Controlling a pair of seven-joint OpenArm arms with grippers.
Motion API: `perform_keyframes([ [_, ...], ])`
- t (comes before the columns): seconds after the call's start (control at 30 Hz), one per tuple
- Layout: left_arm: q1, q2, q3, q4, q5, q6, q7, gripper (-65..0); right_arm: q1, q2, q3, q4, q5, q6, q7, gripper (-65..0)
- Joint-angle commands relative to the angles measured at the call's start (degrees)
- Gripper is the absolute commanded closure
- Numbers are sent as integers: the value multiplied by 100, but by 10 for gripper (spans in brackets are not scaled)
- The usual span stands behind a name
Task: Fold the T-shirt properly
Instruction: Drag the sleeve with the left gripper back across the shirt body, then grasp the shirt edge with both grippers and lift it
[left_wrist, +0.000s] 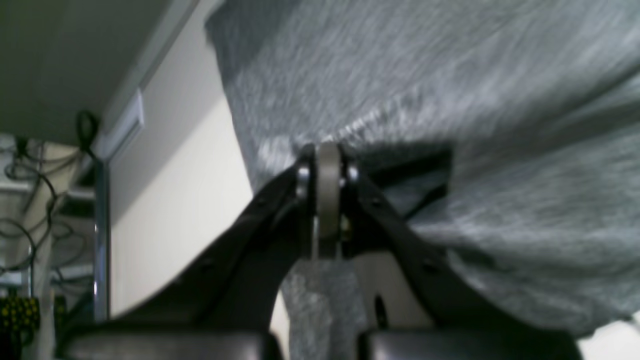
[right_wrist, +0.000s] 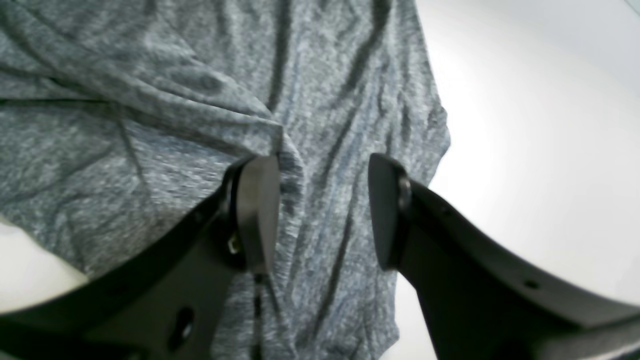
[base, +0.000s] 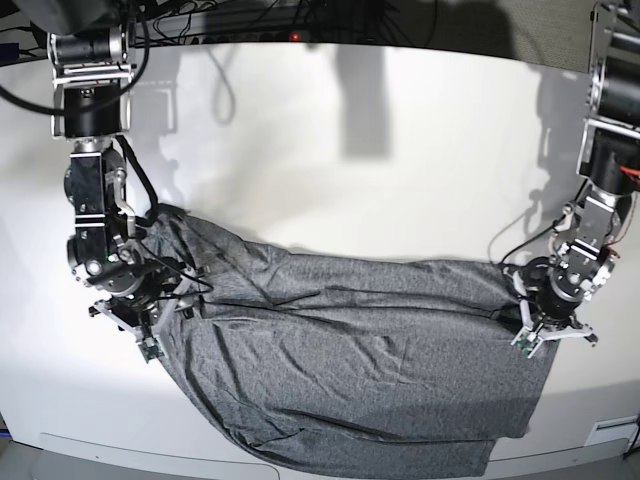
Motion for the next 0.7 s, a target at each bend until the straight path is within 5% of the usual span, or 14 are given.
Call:
perform_keyframes([
  [0.0, -354, -11, -42, -90, -26, 111, -179, 0, 151, 57, 37, 103, 96, -24, 125, -291],
  [0.47, -686, 251, -39, -557, -20, 98, -981, 0, 151, -437, 37, 103, 35, -17, 138, -291],
  [0.67, -688, 251, -39, -557, -20, 354, -1191, 0, 155, -503, 37, 103, 35, -17, 254, -291],
])
